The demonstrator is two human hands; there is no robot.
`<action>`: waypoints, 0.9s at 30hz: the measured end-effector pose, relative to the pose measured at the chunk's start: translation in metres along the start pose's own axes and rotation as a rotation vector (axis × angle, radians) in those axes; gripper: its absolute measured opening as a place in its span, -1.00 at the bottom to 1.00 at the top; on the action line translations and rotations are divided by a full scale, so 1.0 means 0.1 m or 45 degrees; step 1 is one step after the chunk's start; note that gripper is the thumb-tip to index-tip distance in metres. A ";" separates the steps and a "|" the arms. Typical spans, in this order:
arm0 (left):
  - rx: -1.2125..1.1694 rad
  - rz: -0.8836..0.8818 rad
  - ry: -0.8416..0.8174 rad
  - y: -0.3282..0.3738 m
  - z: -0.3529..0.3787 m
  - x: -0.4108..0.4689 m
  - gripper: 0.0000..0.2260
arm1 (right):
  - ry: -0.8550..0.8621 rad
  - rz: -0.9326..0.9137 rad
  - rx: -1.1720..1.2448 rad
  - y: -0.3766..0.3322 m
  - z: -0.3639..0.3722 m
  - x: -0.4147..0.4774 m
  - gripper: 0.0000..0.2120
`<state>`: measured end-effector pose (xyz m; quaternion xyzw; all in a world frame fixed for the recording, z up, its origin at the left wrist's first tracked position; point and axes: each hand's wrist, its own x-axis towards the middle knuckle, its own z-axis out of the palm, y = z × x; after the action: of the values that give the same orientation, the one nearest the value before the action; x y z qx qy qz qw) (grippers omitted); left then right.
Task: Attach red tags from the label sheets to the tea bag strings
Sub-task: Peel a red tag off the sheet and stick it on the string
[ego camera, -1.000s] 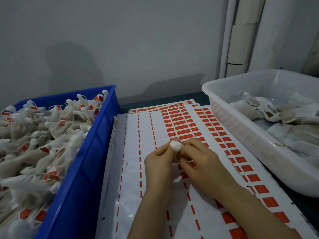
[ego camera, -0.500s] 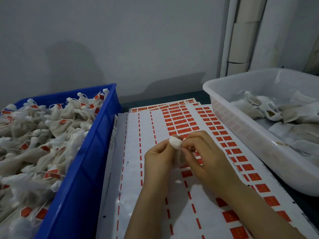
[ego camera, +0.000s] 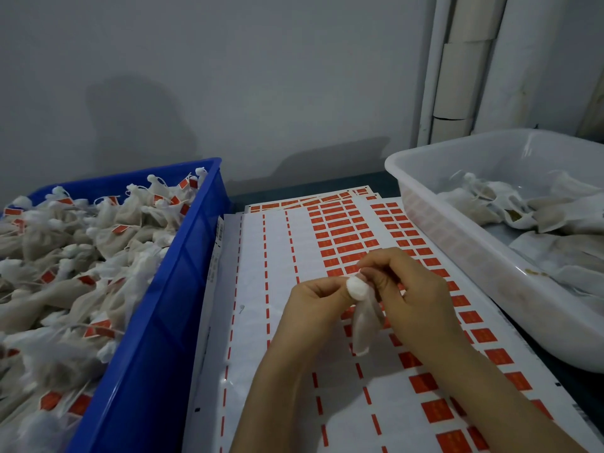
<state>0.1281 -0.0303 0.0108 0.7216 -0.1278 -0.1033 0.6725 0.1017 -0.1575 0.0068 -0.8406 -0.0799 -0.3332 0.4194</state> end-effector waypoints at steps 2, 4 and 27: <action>0.006 0.008 -0.017 0.01 0.00 0.00 -0.87 | -0.010 0.029 0.005 0.00 -0.01 0.01 -0.83; -0.001 0.010 -0.017 0.00 0.00 0.00 -0.86 | -0.023 0.074 0.023 0.01 -0.01 0.01 -0.89; -0.170 -0.112 0.166 -0.05 0.03 0.06 -0.93 | -0.123 0.281 0.110 0.02 0.06 0.00 -0.92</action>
<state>0.1331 -0.0350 0.0054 0.6852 -0.0449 -0.0937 0.7209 0.1056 -0.1545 0.0031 -0.8405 -0.0213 -0.2402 0.4852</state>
